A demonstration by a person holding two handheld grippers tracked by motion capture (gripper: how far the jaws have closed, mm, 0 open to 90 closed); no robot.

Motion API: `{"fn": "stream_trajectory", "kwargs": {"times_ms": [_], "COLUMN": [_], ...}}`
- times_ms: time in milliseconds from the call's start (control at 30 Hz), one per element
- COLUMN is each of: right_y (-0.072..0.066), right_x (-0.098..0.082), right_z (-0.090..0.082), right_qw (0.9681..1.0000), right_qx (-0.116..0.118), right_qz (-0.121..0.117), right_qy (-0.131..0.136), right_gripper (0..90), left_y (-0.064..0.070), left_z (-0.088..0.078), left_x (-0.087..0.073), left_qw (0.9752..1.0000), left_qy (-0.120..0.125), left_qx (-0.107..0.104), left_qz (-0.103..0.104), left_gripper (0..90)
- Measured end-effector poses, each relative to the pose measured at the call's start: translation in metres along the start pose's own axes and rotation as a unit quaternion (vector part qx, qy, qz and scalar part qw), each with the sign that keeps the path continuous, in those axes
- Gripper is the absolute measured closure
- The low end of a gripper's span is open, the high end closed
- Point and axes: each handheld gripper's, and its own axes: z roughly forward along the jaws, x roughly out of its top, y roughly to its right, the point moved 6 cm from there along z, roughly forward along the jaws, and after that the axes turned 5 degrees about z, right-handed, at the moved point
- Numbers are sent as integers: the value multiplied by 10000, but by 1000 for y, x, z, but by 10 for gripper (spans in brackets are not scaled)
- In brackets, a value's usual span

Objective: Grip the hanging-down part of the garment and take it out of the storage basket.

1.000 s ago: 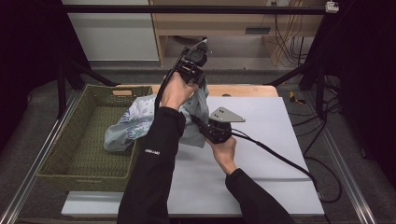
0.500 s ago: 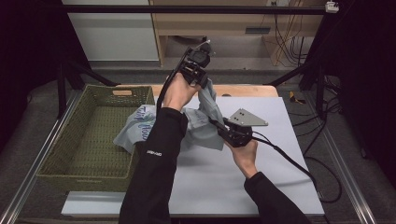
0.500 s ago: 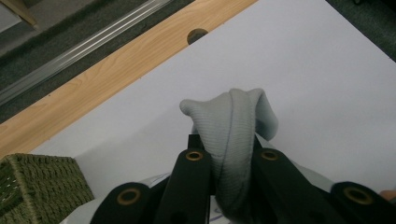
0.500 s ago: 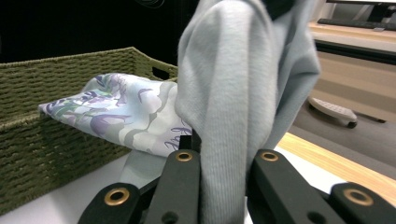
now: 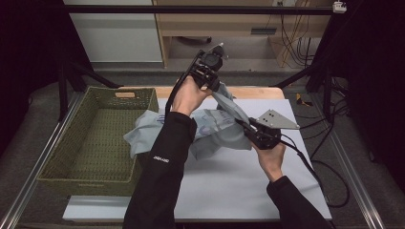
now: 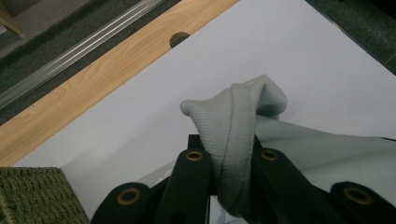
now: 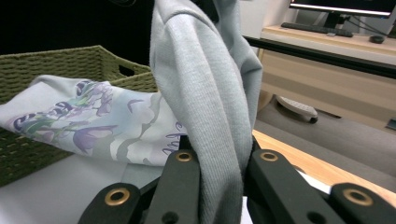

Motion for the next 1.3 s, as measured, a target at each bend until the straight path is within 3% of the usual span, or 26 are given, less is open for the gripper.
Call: {"fn": "stream_trajectory", "kwargs": {"times_ms": [367,533,667,767,833,933,1000,1100,1167,1300], "right_y": [22,18,5,-2,-11,-17,-20,-21,-19,-12], "right_x": [0,-4,-10,-12,-15,-16,-16,-16,-13,-12], "right_z": [-5,-2,-2,-2,-4,-7,-9,-12,-18,-25], "right_qw": [9987,9991,9999,10000,9996,9994,9992,9989,9977,9967], "right_qx": [-510,-427,-83,55,282,308,311,289,248,135], "right_qz": [7,-35,-56,-2,74,38,152,322,512,617], "right_qy": [63,37,-10,35,34,153,216,197,362,510], "right_gripper": [852,849,817,706,525,270,94,55,22,9], "left_y": [9,8,10,12,14,15,15,15,14,9], "left_z": [1,2,0,-2,-2,-4,-3,-3,-3,-4], "left_x": [3,2,3,5,7,8,9,7,6,1], "left_qw": [9999,10000,9999,9999,9998,9998,9998,9997,9997,9998], "left_qy": [-15,-18,52,112,112,121,117,57,37,54], "left_qx": [-37,-8,-24,-7,-8,5,21,32,54,55], "left_qz": [98,90,101,100,155,178,185,231,246,197], "left_gripper": [866,866,866,865,865,865,865,865,865,865]}}
